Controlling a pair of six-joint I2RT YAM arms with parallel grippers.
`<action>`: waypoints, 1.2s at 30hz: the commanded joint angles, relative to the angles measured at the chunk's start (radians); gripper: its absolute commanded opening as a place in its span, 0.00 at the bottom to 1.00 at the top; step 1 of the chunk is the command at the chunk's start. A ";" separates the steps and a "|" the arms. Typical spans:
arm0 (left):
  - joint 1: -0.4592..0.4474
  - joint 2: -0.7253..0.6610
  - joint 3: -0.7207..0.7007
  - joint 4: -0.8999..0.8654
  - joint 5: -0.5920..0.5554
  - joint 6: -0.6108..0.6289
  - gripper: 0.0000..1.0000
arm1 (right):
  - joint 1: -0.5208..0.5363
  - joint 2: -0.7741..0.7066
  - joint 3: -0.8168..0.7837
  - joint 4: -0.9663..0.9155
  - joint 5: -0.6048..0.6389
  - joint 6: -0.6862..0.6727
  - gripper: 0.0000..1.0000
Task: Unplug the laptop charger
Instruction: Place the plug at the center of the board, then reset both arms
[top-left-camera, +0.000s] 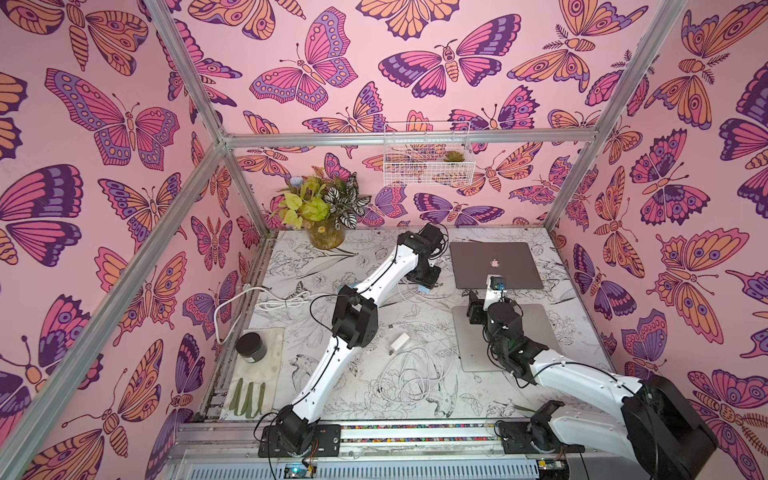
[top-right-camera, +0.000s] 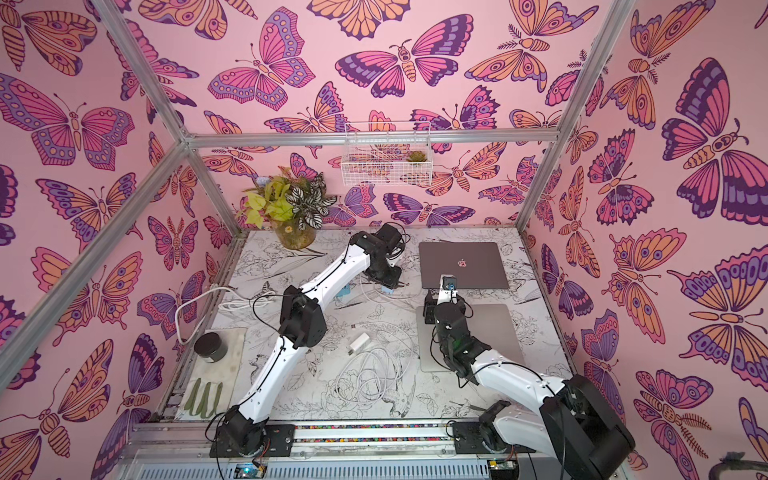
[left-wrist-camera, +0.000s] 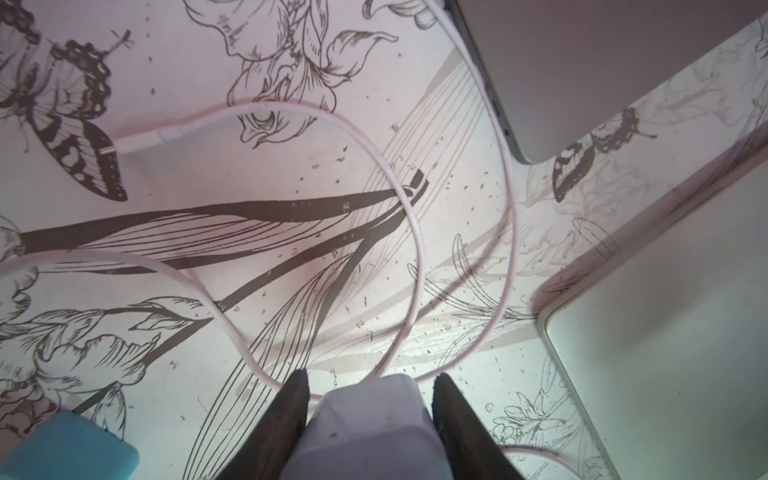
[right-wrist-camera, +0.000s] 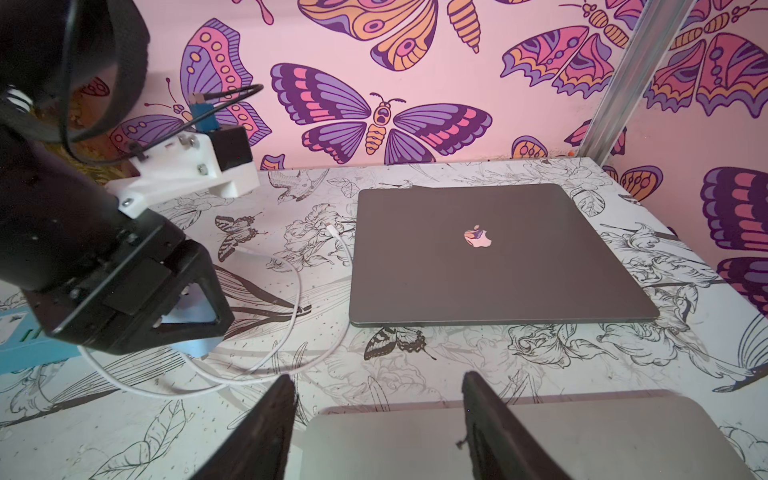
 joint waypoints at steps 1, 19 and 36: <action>0.014 0.047 0.006 -0.002 0.033 0.010 0.38 | 0.004 0.007 0.026 0.001 0.000 0.015 0.65; 0.023 -0.082 -0.009 0.114 -0.086 0.015 0.75 | 0.004 0.016 0.021 0.028 -0.035 -0.024 0.65; 0.227 -1.551 -1.945 1.441 -0.590 0.008 1.00 | -0.201 -0.123 0.047 -0.140 0.301 -0.141 1.00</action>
